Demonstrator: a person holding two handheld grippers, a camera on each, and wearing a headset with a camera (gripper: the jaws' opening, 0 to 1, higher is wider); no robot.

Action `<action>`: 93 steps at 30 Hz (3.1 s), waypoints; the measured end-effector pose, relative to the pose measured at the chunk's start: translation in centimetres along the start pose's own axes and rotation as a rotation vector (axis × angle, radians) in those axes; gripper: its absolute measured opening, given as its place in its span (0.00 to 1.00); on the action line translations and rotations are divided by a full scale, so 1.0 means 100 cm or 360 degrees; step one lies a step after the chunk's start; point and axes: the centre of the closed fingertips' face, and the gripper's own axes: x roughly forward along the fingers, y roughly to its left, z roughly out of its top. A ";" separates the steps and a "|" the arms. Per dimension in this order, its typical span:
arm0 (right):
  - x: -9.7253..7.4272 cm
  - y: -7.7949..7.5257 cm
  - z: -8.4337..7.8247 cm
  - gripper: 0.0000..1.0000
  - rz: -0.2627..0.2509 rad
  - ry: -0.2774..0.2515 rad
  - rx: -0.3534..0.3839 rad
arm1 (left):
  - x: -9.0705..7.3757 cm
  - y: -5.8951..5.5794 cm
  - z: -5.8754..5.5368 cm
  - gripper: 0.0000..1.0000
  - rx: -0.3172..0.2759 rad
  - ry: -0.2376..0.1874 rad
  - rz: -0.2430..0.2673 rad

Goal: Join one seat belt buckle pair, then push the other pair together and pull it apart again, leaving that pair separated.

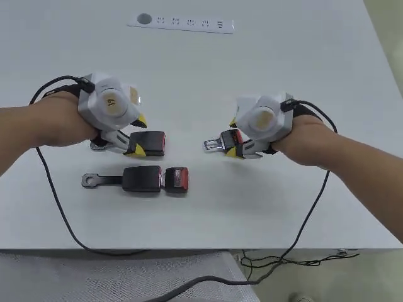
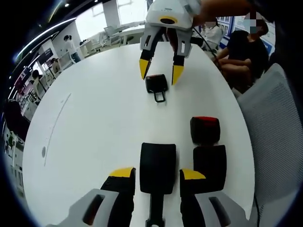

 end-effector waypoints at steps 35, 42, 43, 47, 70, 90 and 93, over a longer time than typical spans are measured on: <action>0.015 -0.001 -0.011 0.31 0.0108 0.0024 -0.0013 | 0.016 0.000 -0.014 0.34 0.0042 0.0065 -0.0054; 0.017 0.003 -0.005 0.31 0.0112 0.0025 -0.0023 | 0.016 -0.001 -0.013 0.33 0.0021 0.0059 -0.0046; 0.017 0.004 -0.004 0.31 0.0114 0.0022 -0.0023 | 0.016 -0.001 -0.013 0.33 0.0022 0.0061 -0.0046; 0.019 0.006 0.002 0.31 0.0114 0.0013 -0.0025 | 0.016 -0.002 -0.013 0.34 0.0025 0.0068 -0.0050; 0.044 0.016 0.050 0.31 0.0116 -0.0053 -0.0029 | 0.016 -0.001 -0.014 0.33 0.0024 0.0063 -0.0046; 0.051 0.021 0.067 0.31 0.0130 -0.0075 -0.0066 | 0.016 -0.002 -0.013 0.33 0.0030 0.0066 -0.0048; 0.052 0.023 0.071 0.31 0.0139 -0.0085 -0.0079 | 0.016 -0.002 -0.013 0.33 0.0031 0.0065 -0.0050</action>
